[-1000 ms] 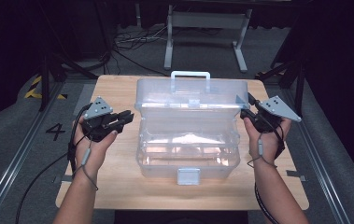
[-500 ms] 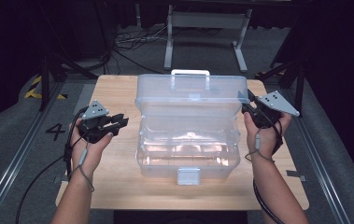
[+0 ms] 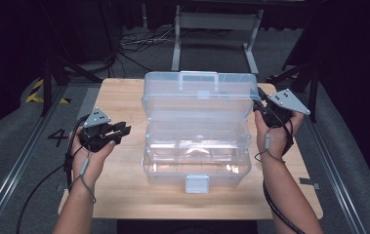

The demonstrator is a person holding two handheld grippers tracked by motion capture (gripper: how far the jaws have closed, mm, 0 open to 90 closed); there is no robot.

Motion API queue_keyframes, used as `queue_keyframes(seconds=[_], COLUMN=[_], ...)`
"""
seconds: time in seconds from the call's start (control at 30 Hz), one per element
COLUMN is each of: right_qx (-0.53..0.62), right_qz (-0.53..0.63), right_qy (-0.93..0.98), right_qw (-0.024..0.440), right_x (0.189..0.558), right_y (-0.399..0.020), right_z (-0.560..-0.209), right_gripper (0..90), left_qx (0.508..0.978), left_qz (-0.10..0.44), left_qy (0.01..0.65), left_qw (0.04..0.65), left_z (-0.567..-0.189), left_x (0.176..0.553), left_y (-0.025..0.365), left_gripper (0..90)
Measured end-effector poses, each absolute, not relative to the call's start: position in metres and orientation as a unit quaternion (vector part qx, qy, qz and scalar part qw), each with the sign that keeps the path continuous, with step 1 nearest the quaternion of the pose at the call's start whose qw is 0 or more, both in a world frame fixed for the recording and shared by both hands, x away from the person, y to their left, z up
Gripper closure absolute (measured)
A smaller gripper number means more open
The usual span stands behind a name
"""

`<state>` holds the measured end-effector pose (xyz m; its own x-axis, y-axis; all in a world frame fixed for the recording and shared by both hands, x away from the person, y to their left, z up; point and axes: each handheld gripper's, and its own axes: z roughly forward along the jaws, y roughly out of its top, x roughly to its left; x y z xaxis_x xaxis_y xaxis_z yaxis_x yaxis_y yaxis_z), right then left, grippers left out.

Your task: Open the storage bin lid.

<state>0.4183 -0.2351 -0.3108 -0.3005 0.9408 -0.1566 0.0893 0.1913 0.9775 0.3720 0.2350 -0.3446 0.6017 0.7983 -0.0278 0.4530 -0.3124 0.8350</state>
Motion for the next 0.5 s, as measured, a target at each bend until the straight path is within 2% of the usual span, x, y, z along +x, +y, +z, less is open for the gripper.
queue_keyframes(seconds=[0.17, 0.27, 0.5], right_qx=[0.391, 0.394, 0.407], right_qz=[0.502, 0.492, 0.485], right_qy=[0.634, 0.637, 0.643], right_qw=[0.439, 0.443, 0.43], right_x=[0.426, 0.429, 0.439], right_y=[-0.234, -0.233, -0.235], right_z=[-0.308, -0.307, -0.304], right_gripper=[74.7, 76.2, 77.6], left_qx=[0.781, 0.782, 0.783], left_qz=[0.202, 0.2, 0.203], left_qy=[0.405, 0.408, 0.408], left_qw=[0.43, 0.427, 0.424], left_z=[-0.346, -0.347, -0.357], left_x=[0.37, 0.368, 0.369], left_y=[0.238, 0.24, 0.245], left_gripper=[71.0, 70.3, 62.6])
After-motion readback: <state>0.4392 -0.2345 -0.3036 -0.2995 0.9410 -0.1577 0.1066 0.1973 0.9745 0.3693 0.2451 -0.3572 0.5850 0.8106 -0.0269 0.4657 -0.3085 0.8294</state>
